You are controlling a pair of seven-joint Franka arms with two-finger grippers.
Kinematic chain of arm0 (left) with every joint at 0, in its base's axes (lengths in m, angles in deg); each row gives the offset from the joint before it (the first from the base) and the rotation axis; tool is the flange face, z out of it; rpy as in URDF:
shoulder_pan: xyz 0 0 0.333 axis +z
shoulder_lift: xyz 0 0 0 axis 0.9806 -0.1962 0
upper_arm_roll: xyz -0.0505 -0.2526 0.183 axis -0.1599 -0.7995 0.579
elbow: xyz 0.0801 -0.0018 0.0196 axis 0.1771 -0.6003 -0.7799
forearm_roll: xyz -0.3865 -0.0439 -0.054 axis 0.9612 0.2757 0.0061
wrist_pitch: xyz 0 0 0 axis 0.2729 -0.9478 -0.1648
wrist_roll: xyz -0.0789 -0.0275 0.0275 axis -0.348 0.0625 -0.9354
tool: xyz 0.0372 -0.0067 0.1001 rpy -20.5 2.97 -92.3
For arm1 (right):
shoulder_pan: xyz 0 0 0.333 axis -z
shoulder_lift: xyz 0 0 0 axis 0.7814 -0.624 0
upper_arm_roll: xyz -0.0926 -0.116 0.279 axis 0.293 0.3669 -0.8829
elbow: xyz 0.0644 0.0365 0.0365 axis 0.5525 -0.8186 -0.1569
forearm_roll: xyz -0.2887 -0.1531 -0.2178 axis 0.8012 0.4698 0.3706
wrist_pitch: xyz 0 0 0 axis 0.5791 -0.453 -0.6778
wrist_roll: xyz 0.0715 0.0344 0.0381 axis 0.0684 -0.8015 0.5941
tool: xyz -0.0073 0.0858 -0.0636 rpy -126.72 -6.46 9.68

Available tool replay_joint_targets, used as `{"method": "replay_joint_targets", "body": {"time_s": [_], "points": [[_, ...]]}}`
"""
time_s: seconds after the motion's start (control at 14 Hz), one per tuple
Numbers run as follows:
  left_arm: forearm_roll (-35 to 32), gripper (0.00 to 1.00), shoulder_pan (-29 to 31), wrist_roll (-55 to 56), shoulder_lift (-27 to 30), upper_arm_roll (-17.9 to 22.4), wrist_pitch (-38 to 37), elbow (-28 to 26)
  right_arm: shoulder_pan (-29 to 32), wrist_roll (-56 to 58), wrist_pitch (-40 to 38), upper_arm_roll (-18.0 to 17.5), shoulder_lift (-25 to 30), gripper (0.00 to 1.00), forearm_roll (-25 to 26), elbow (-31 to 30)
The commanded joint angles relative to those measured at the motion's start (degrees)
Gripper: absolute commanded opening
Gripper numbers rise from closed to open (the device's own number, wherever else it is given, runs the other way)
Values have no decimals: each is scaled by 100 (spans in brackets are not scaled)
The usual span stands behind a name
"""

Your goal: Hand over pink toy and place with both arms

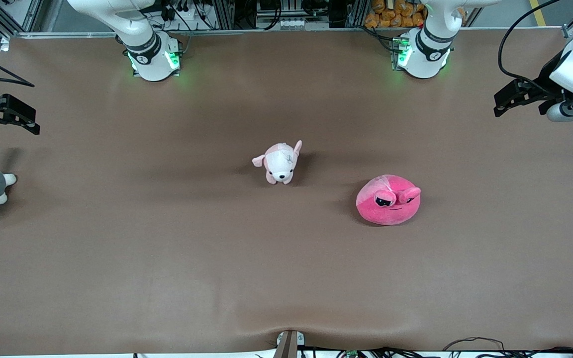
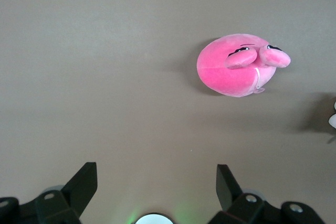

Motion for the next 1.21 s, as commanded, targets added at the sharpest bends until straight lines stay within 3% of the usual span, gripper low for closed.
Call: {"method": "replay_joint_targets", "body": {"time_s": [0.0, 0.86, 1.14], "points": [[-105, 100, 29, -81, -62, -32, -67, 128, 78, 50, -74, -17, -42, 100, -105, 85], [-360, 100, 248, -72, -317, -32, -251, 488, 78, 15, 5, -8, -104, 100, -52, 94], [-360, 100, 336, 16, -343, -32, -348, 427, 60, -870, -47, -17, -113, 100, -69, 94]]}}
